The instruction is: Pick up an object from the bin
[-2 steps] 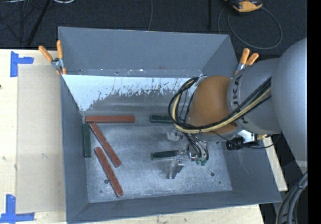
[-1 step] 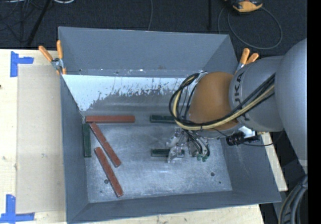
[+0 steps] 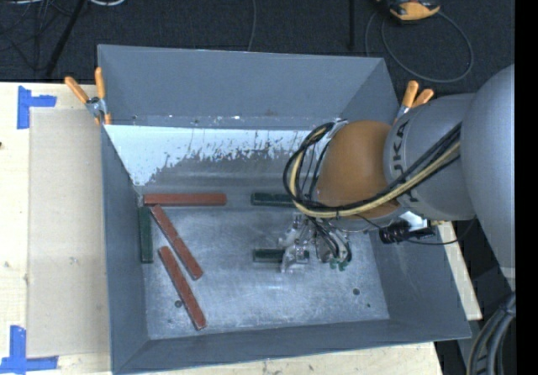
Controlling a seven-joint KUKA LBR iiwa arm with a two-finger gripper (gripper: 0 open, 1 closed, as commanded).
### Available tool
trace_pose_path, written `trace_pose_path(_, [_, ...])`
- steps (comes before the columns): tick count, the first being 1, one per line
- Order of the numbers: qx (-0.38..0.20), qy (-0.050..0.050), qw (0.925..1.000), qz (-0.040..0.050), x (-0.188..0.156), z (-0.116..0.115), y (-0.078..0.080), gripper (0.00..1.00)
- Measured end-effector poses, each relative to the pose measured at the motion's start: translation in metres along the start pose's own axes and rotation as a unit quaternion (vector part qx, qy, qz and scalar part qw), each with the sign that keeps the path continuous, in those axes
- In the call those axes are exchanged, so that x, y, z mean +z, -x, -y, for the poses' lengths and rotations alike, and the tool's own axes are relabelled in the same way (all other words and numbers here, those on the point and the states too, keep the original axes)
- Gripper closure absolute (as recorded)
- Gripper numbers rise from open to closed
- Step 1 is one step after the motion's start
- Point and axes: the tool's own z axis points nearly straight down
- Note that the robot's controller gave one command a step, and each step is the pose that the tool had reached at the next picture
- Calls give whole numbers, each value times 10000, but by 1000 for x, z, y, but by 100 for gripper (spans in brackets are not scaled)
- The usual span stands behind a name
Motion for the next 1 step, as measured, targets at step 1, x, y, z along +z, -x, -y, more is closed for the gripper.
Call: trace_pose_path(1, [-4, -4, 10000, -24, -3, 0, -1, 100])
